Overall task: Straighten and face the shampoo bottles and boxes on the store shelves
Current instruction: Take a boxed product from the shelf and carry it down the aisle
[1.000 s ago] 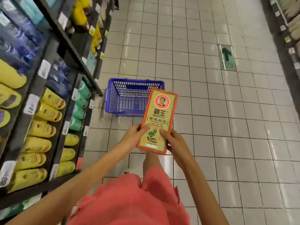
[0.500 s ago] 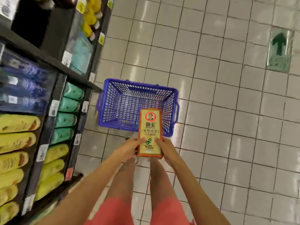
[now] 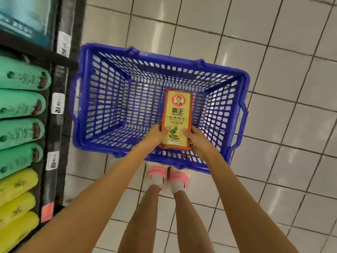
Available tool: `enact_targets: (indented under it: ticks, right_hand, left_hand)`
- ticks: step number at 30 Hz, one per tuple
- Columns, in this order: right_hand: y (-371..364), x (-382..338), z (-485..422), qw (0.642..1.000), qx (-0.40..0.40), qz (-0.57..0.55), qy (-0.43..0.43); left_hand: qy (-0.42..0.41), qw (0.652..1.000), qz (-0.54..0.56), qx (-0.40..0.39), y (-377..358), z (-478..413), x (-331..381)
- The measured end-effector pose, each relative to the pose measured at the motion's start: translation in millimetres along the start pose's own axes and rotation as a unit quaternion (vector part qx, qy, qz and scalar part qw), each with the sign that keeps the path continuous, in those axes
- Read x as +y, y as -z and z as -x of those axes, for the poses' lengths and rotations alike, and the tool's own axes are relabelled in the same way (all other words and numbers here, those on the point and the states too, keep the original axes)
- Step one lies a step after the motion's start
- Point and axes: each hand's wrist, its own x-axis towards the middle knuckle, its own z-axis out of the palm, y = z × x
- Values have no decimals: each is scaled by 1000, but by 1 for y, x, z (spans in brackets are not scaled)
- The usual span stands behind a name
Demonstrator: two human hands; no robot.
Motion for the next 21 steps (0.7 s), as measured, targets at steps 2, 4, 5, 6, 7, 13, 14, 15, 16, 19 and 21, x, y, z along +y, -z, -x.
enact_targets:
  ticks: [2, 4, 5, 6, 7, 13, 14, 15, 16, 19, 21]
  right_hand:
    - [5, 9, -40, 1000, 2, 11, -5]
    - [7, 17, -75, 1000, -1, 9, -3]
    - [7, 21, -90, 1000, -1, 1, 0]
    - [7, 24, -104, 1000, 2, -6, 4]
    - [7, 27, -115, 1000, 6, -3, 10]
    - [3, 41, -154, 994, 55, 77, 62]
    - [1, 42, -158, 990, 66, 101, 72]
    - [0, 42, -160, 986, 77, 124, 84]
    - [-2, 42, -163, 980, 88, 146, 99]
    - [-6, 41, -167, 964, 128, 201, 120]
    - [-7, 40, -165, 958, 151, 216, 115]
  left_hand:
    - [-22, 1000, -2, 4, -4, -37, -9]
    - [-36, 999, -6, 13, -7, -68, -16]
    - [-38, 999, -10, 20, -9, -81, -20]
    - [-39, 999, -21, 27, -10, -93, -23]
    - [-40, 998, -32, 30, -12, -105, -26]
    - [-55, 996, -55, 46, -18, -149, -39]
    - [-58, 995, -63, 55, -18, -153, -41]
    - [-61, 994, -65, 62, -18, -157, -43]
    - [-62, 994, -63, 67, -18, -160, -44]
    - [-70, 993, -60, 77, -17, -164, -47]
    - [-76, 993, -45, 80, -17, -165, -49]
